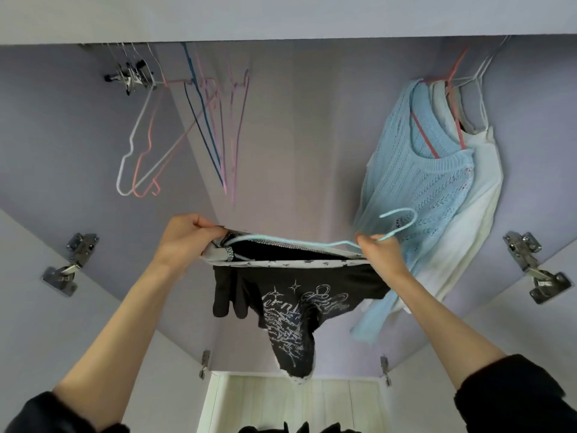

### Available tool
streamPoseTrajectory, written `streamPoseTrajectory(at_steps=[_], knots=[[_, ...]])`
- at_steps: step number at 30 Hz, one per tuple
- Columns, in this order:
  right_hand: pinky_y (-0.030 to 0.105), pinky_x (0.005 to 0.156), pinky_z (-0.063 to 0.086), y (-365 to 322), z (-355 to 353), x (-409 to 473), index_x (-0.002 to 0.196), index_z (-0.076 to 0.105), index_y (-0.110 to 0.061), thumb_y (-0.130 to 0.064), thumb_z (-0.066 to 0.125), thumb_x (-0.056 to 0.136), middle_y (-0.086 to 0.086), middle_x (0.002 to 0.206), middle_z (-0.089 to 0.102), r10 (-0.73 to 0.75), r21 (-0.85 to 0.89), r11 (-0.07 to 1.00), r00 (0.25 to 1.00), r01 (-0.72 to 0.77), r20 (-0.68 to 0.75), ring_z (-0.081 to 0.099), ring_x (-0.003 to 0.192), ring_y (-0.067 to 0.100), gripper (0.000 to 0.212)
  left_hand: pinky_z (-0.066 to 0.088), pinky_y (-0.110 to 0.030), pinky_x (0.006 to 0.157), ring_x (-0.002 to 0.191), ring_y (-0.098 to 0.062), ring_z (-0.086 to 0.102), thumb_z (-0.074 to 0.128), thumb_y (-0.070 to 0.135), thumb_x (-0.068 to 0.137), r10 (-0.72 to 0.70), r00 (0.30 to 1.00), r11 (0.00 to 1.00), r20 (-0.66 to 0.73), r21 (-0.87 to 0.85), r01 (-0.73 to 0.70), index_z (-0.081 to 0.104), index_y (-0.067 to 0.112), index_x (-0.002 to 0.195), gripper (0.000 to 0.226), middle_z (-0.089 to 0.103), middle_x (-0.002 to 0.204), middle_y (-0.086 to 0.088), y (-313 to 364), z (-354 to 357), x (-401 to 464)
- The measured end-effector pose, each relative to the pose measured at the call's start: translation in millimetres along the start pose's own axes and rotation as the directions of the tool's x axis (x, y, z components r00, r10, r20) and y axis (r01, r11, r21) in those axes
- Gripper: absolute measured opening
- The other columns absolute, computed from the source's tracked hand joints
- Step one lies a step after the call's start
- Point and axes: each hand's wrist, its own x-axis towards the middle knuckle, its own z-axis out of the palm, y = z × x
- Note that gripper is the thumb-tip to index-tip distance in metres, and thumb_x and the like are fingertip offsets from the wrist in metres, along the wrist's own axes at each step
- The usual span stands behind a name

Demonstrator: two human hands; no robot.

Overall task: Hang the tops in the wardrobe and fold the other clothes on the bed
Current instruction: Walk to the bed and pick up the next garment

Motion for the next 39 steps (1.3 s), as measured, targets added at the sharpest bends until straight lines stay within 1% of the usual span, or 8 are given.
streamPoseTrajectory(at_steps=[5, 11, 16, 19, 27, 30, 36, 39], knots=[[0.028, 0.048, 0.033, -16.8, 12.0, -12.1, 0.037, 0.029, -0.018, -0.018, 0.057, 0.088, -0.005, 0.028, 0.027, -0.198, -0.282, 0.933, 0.974, 0.222, 0.113, 0.035, 0.036, 0.015, 0.058, 0.036, -0.017, 0.056, 0.063, -0.005, 0.052, 0.068, 0.011, 0.079, 0.174, 0.983, 0.959, -0.055, 0.236, -0.157, 0.055, 0.021, 0.064, 0.023, 0.056, 0.065, 0.008, 8.1, 15.1, -5.3], [0.029, 0.046, 0.031, -60.3, 30.2, -19.2, 0.044, 0.026, -0.016, -0.041, 0.051, 0.092, -0.003, 0.036, 0.028, -0.269, -0.359, 0.86, 0.92, 0.363, 0.285, 0.032, 0.038, 0.017, 0.06, 0.053, -0.035, 0.076, 0.075, -0.027, 0.065, 0.066, 0.014, 0.082, 0.191, 0.978, 0.88, 0.082, 0.427, -0.207, 0.052, 0.024, 0.064, 0.024, 0.065, 0.072, 0.001, 2.6, 35.7, -14.1], [0.03, 0.063, 0.046, -73.7, 36.4, -26.1, 0.051, 0.049, -0.007, -0.048, 0.048, 0.092, -0.005, 0.043, 0.049, -0.243, -0.349, 0.853, 0.887, 0.388, 0.392, 0.051, 0.048, 0.018, 0.057, 0.043, -0.022, 0.077, 0.081, -0.017, 0.058, 0.063, 0.02, 0.088, 0.324, 0.915, 0.797, 0.239, 0.453, -0.4, 0.072, 0.014, 0.088, 0.011, 0.066, 0.093, -0.002, -4.8, 46.9, -19.4], [0.018, 0.055, 0.039, -77.0, 32.1, -26.8, 0.05, 0.054, -0.012, -0.047, 0.051, 0.091, -0.013, 0.033, 0.047, -0.223, -0.354, 0.856, 0.886, 0.377, 0.406, 0.048, 0.041, 0.003, 0.054, 0.043, -0.028, 0.086, 0.097, -0.023, 0.058, 0.061, 0.016, 0.09, 0.411, 0.857, 0.726, 0.311, 0.456, -0.514, 0.07, 0.009, 0.107, 0.02, 0.059, 0.109, -0.007, -13.1, 46.8, -23.8], [0.014, 0.04, 0.023, -87.2, 18.9, -31.0, 0.065, 0.068, -0.018, -0.038, 0.064, 0.086, -0.011, 0.043, 0.042, -0.269, -0.196, 0.885, 0.806, 0.423, 0.528, 0.029, 0.037, 0.005, 0.029, 0.034, -0.025, 0.076, 0.088, -0.03, 0.055, 0.049, -0.004, 0.092, 0.565, 0.813, 0.69, 0.14, 0.46, -0.559, 0.068, -0.002, 0.092, 0.019, 0.06, 0.095, -0.014, -19.2, 44.2, -23.0], [0.013, 0.058, 0.035, -86.3, 13.2, -28.4, 0.081, 0.069, -0.021, -0.033, 0.067, 0.084, -0.01, 0.07, 0.059, -0.284, -0.183, 0.875, 0.783, 0.447, 0.554, 0.045, 0.056, -0.004, 0.012, 0.038, -0.033, 0.081, 0.089, -0.032, 0.054, 0.047, -0.007, 0.091, 0.573, 0.808, 0.689, 0.135, 0.455, -0.564, 0.066, -0.003, 0.092, 0.02, 0.059, 0.096, -0.015, -21.9, 42.1, -19.9], [0.03, 0.098, 0.043, -53.4, -31.8, -12.2, 0.121, 0.063, -0.017, -0.024, 0.063, 0.089, -0.004, 0.117, 0.066, -0.174, -0.355, 0.843, 0.828, 0.405, 0.533, 0.059, 0.108, 0.01, 0.033, 0.029, -0.012, 0.072, 0.085, -0.016, 0.047, 0.046, -0.006, 0.092, 0.479, 0.878, 0.808, -0.002, 0.393, -0.44, 0.065, -0.005, 0.097, 0.019, 0.058, 0.099, -0.015, -35.0, 19.2, -10.4], [0.007, 0.089, 0.039, -33.7, -35.8, -14.1, 0.121, 0.064, -0.012, -0.019, 0.059, 0.092, -0.006, 0.118, 0.063, -0.238, -0.321, 0.863, 0.874, 0.391, 0.423, 0.055, 0.108, 0.003, 0.03, 0.028, -0.012, 0.072, 0.086, -0.014, 0.045, 0.046, -0.005, 0.093, 0.474, 0.881, 0.818, -0.005, 0.374, -0.437, 0.065, -0.003, 0.096, 0.019, 0.057, 0.096, -0.011, -37.1, 16.7, -9.2]])
